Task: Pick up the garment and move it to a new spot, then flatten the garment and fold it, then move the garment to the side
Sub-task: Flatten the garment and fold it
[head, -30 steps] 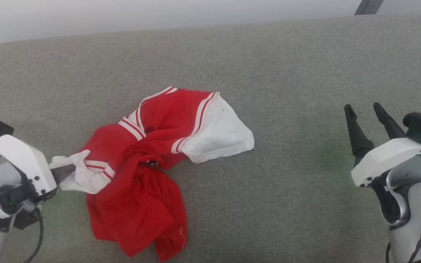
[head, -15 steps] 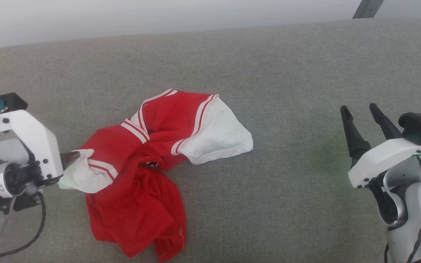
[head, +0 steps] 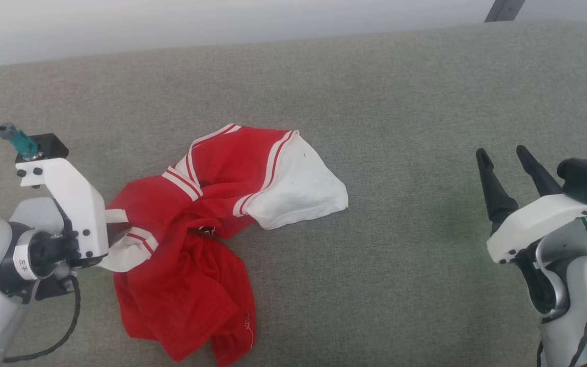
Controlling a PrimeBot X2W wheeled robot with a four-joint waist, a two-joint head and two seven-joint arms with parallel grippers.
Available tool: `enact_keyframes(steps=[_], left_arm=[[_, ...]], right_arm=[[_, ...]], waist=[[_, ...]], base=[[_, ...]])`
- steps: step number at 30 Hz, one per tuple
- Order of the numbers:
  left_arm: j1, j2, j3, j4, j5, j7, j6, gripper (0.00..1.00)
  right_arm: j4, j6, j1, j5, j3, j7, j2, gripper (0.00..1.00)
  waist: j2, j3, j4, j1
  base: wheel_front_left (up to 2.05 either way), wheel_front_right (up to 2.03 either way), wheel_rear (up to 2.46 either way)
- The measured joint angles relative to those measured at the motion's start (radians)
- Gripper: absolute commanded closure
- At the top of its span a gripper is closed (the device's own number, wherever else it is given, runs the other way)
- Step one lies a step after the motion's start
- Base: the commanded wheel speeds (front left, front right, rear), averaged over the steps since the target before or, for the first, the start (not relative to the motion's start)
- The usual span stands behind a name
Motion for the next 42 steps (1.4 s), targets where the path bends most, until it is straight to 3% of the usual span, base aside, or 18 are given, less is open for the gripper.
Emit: enact_keyframes(steps=[13, 14, 16, 22, 34, 42], left_arm=[[-0.004, 0.001, -0.032, -0.03, 0.019, 0.017, 0.002, 0.0], [-0.005, 0.002, -0.035, -0.029, 0.023, 0.017, -0.002, 0.14], [-0.005, 0.0, -0.034, -0.024, 0.023, 0.015, -0.002, 1.0], [-0.008, 0.004, -0.04, 0.0, 0.037, -0.007, -0.03, 1.0], [-0.023, 0.033, 0.046, 0.06, 0.07, -0.143, 0.03, 1.0], [-0.022, 0.053, 0.12, 0.198, 0.076, -0.263, 0.053, 1.0]], right_arm=[[0.0, 0.0, 0.0, 0.0, -0.003, 0.0, 0.0, 0.0], [0.0, 0.0, 0.0, 0.0, -0.002, 0.0, 0.0, 0.0], [0.0, 0.0, 0.0, 0.0, -0.001, 0.0, 0.0, 0.0], [0.005, 0.0, -0.001, 0.0, -0.001, -0.001, 0.0, 0.0], [0.002, 0.0, 0.0, -0.001, -0.015, -0.001, -0.001, 0.0], [-0.009, 0.0, -0.001, -0.002, -0.012, 0.003, -0.003, 0.0]], waist=[[0.0, 0.002, 0.002, 0.0], [0.0, 0.002, 0.002, 0.0], [0.0, 0.003, 0.003, 0.0], [0.0, 0.003, 0.002, 0.0], [0.0, 0.001, 0.014, 0.0], [0.0, 0.011, 0.017, -0.0001]], base=[[0.0, 0.0, 0.0], [0.0, 0.0, 0.0], [0.0, 0.0, 0.0], [0.0, 0.0, 0.0], [0.0, 0.0, 0.0], [0.0, 0.0, 0.0]])
